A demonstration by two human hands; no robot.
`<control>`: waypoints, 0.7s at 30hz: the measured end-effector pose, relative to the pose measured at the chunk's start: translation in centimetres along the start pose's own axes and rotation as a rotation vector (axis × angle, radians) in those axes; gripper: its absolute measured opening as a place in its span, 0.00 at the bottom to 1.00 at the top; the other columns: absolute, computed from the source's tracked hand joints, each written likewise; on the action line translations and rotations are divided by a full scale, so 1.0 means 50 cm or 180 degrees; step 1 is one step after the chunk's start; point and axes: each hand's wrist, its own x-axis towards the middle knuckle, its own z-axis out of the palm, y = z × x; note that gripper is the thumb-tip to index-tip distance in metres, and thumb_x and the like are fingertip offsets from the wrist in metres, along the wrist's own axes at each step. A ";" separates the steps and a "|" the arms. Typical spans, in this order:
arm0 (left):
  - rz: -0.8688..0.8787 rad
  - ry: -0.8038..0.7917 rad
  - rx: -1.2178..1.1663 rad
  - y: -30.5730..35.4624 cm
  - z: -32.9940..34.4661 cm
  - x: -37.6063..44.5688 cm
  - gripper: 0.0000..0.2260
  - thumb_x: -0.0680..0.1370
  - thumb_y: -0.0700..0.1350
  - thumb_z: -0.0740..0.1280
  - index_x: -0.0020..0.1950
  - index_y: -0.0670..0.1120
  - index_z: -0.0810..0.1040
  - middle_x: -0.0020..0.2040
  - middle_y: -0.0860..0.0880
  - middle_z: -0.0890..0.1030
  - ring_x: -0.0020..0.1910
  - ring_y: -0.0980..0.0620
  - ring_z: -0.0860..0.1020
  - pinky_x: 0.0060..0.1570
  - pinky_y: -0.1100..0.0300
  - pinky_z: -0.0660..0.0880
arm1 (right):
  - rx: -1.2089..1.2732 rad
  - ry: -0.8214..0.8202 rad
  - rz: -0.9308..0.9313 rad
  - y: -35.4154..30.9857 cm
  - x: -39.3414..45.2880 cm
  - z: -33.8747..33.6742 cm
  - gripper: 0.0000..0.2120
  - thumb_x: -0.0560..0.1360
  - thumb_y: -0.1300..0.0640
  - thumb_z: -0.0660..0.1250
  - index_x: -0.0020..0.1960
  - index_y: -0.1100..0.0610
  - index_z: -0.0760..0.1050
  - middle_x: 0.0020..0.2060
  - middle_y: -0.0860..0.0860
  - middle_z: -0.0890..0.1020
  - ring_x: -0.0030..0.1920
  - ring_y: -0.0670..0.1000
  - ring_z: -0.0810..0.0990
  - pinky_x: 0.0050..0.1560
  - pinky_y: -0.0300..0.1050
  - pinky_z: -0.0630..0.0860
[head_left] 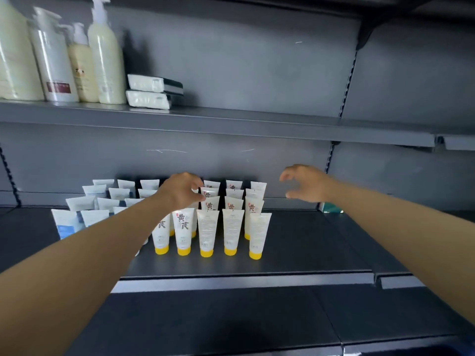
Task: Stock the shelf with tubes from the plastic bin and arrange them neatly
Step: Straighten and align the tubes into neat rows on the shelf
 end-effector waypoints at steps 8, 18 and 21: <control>-0.0083 -0.0060 -0.0026 0.026 0.060 0.093 0.16 0.74 0.47 0.70 0.61 0.46 0.77 0.59 0.46 0.79 0.57 0.47 0.77 0.57 0.57 0.72 | 0.0209 -0.0094 0.0179 0.062 0.053 0.065 0.18 0.74 0.59 0.68 0.63 0.54 0.72 0.63 0.51 0.74 0.63 0.51 0.72 0.61 0.43 0.68; -0.0065 -0.0131 0.0112 0.036 0.144 0.165 0.17 0.75 0.46 0.70 0.63 0.45 0.76 0.60 0.46 0.79 0.57 0.47 0.77 0.61 0.53 0.73 | 0.0453 -0.0260 0.0005 0.105 0.141 0.141 0.20 0.75 0.63 0.65 0.66 0.55 0.70 0.65 0.50 0.73 0.66 0.50 0.71 0.58 0.38 0.64; -0.0087 -0.0161 0.0154 0.036 0.147 0.180 0.17 0.75 0.46 0.70 0.63 0.45 0.76 0.60 0.46 0.79 0.58 0.47 0.77 0.60 0.54 0.74 | 0.0434 -0.0220 0.0033 0.118 0.163 0.142 0.19 0.75 0.61 0.67 0.65 0.55 0.71 0.64 0.51 0.73 0.64 0.51 0.71 0.61 0.41 0.67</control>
